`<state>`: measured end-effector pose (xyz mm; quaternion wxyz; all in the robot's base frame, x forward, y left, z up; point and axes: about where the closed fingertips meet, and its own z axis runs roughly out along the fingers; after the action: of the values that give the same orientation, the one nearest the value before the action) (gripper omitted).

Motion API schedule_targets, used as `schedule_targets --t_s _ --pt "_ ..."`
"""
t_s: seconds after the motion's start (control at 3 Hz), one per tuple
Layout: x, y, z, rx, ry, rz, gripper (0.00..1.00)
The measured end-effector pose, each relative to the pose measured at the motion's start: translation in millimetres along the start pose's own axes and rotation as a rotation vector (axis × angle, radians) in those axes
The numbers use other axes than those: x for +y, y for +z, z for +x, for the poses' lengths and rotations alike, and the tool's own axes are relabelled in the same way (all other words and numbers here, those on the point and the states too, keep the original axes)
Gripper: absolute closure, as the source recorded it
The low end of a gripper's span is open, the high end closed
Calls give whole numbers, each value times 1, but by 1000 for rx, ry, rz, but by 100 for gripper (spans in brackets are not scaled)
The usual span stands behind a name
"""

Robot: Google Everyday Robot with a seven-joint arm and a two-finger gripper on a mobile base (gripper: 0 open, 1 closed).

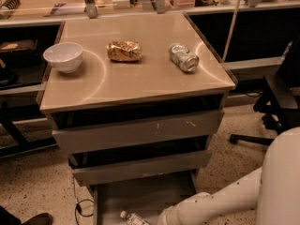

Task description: Pick blue plastic bottle from bottom drawer and place on counter

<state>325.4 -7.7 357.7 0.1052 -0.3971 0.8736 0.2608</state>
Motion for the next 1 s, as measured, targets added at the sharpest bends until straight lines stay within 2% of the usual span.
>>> schedule_targets --t_s 0.33,1.0 --pt "-8 32 -19 -63 -88 -21 0" --pt "-14 41 -19 -79 -75 -12 0"
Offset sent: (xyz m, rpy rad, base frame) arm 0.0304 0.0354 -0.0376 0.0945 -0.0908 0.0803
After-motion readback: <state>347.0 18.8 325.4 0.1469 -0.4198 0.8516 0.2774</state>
